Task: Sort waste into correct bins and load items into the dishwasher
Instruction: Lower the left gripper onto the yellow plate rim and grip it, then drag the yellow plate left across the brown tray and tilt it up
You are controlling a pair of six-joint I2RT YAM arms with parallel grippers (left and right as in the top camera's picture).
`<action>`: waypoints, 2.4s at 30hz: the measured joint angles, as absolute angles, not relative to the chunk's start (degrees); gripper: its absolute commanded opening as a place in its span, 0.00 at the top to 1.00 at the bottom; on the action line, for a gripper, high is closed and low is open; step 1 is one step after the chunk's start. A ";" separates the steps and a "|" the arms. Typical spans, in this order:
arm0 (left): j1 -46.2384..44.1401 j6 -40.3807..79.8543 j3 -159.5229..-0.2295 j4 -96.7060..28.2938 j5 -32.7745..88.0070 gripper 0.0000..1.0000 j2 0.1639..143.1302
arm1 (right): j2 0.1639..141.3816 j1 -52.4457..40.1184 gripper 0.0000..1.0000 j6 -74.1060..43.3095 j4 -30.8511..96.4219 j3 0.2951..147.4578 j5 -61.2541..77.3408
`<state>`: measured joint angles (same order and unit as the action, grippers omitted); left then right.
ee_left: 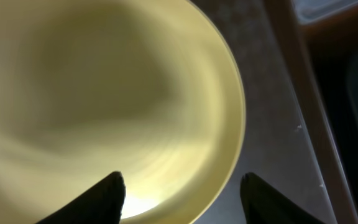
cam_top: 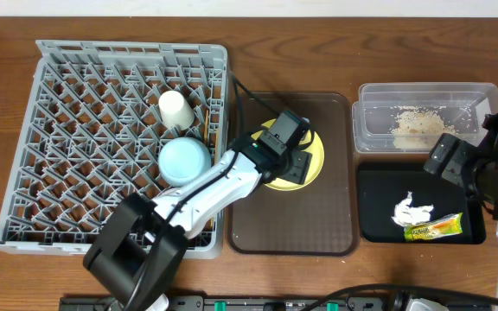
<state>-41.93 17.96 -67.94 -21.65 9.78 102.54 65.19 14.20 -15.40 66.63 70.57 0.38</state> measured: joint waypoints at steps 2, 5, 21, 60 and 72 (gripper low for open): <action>-42.59 18.02 -67.85 -18.65 10.92 0.44 103.39 | 65.19 14.20 0.01 -15.40 66.61 70.57 0.40; -44.58 18.06 -67.85 -13.52 11.94 0.46 104.55 | 65.19 14.20 0.01 -15.42 66.59 70.57 0.38; -52.12 12.86 -67.92 -0.40 -4.19 0.58 116.49 | 65.19 14.20 0.01 -15.42 66.63 70.57 0.40; -33.26 17.19 -67.61 -18.96 21.32 0.67 81.01 | 65.19 14.20 0.01 -15.42 66.65 70.57 0.40; -35.27 14.76 -67.61 -23.81 9.98 0.33 95.81 | 65.19 14.20 0.01 -15.40 66.63 70.57 0.40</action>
<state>-35.27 14.76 -67.61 -23.81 9.98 95.81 65.19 14.20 -15.40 66.63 70.57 0.40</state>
